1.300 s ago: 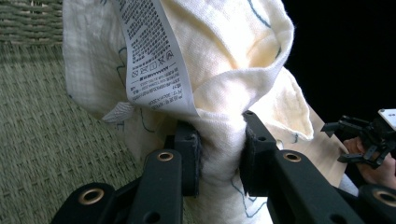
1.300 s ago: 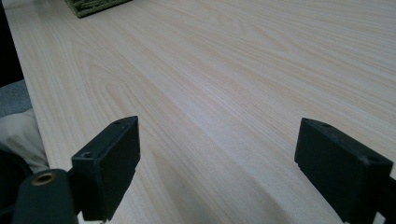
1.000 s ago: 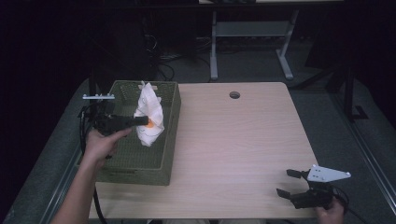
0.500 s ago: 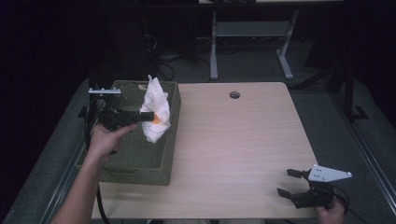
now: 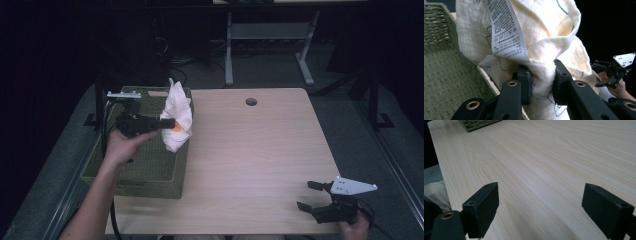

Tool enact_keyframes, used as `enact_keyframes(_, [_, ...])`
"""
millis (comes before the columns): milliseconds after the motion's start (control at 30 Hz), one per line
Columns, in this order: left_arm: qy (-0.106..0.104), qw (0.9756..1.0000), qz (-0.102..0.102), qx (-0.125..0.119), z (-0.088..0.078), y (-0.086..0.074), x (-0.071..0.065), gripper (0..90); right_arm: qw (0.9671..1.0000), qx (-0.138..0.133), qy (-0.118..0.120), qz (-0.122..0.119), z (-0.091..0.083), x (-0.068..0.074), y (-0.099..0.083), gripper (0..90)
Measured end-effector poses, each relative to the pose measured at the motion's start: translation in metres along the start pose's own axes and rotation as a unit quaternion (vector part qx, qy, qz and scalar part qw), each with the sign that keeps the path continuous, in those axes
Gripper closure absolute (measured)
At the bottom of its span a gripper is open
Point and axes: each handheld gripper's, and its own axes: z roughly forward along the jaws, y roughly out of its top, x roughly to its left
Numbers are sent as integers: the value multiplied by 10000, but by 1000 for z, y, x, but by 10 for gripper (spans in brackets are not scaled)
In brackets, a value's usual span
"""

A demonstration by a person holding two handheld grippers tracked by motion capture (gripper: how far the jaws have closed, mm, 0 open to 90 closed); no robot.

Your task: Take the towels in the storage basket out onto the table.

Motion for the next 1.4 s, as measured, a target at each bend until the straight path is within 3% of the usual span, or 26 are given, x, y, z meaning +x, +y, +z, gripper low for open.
enact_keyframes(567, [-160,9997,156,133,29,11,-15,725,10000,-26,7,-3,-1,0,0,138])
enact_keyframes(1400, [-422,9972,415,449,92,23,-42,725,10000,-68,19,-7,-2,0,1,138])
